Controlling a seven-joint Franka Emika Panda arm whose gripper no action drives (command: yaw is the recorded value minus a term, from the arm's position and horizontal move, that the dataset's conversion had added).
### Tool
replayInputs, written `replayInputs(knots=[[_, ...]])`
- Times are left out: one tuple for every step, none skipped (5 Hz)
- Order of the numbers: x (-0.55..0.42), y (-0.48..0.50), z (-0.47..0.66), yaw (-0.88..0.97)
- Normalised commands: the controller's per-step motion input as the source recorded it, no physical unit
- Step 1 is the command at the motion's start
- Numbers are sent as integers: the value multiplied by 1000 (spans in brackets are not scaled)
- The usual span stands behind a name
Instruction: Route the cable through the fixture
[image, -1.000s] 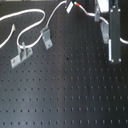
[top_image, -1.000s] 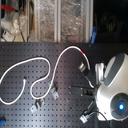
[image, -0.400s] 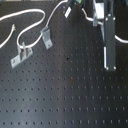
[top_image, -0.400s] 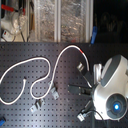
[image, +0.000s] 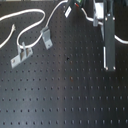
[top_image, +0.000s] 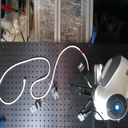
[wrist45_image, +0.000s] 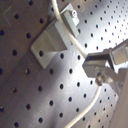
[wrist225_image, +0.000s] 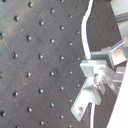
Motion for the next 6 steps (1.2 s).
replayInputs(knots=[[8,58,182,0],[-7,0,27,0],[-26,1,102,0],[-122,-7,97,0],[-292,76,307,-46],[-113,102,115,0]])
